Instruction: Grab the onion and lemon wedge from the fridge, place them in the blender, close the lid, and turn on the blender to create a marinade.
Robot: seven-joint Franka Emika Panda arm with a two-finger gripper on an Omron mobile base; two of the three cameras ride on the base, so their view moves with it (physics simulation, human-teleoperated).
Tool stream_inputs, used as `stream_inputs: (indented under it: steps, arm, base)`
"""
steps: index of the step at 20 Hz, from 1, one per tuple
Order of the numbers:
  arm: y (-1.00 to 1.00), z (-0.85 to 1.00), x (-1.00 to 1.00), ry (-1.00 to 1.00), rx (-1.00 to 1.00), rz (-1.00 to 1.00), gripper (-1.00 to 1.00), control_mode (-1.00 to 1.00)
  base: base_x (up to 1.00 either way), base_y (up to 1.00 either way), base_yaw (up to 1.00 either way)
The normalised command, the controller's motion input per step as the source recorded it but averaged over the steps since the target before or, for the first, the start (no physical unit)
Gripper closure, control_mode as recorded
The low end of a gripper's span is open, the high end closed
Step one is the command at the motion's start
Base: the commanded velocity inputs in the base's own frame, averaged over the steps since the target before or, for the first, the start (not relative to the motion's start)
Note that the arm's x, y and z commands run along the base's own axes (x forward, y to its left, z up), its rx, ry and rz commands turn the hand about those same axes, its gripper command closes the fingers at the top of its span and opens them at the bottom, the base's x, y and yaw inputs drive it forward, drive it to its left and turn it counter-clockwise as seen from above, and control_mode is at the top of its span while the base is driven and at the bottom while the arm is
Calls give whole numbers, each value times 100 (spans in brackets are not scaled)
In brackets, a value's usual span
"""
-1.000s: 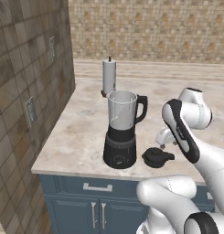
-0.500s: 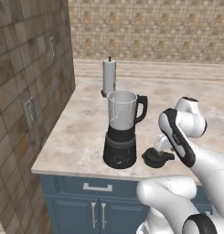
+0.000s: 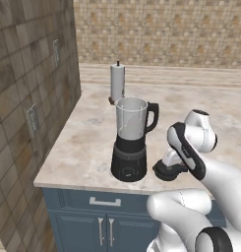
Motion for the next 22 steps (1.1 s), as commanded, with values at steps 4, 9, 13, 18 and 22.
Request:
stream_inputs:
  steps: [4,9,13,18,22]
  arm:
    - [-2,-12,15,0,0,0,-100,-100]
    - [-1,-8,16,0,0,0,-100,-100]
    - [0,-8,17,0,0,0,-100,-100]
    - [-6,-13,16,0,0,0,-100,-100]
    - [-10,-17,15,0,0,0,-100,-100]
  base:
    - [0,0,0]
    - [0,0,0]
    - [0,0,0]
    - [0,0,0]
    - [0,0,0]
